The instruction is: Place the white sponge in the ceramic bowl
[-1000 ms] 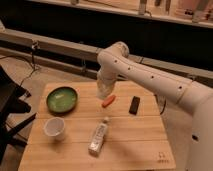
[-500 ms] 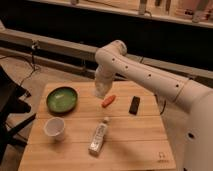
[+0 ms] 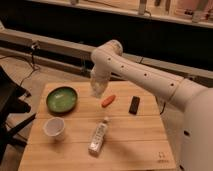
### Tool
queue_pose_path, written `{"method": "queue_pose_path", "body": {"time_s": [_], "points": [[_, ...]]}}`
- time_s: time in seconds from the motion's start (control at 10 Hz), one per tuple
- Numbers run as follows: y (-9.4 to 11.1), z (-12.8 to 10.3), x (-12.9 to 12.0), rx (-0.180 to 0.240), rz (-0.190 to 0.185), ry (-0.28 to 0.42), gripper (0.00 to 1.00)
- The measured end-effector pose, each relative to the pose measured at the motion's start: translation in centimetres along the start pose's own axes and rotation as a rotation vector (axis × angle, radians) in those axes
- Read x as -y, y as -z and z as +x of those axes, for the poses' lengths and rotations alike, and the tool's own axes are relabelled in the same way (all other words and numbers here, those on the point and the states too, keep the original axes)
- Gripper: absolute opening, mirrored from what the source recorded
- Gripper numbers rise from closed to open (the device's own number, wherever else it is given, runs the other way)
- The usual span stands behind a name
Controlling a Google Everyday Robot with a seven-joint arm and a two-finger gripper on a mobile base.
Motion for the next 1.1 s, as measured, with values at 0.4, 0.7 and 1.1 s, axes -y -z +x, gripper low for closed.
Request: {"method": "queue_pose_path", "body": {"time_s": [0.4, 0.7, 1.1], "points": [[-1.3, -1.5, 4.9, -0.044, 0.052, 0.168, 0.00], [-2.0, -1.9, 6.8, -0.035, 0.105, 0.228, 0.00], [-2.8, -3.3, 9.8, -0.012, 0.167, 0.323, 0.00]]}}
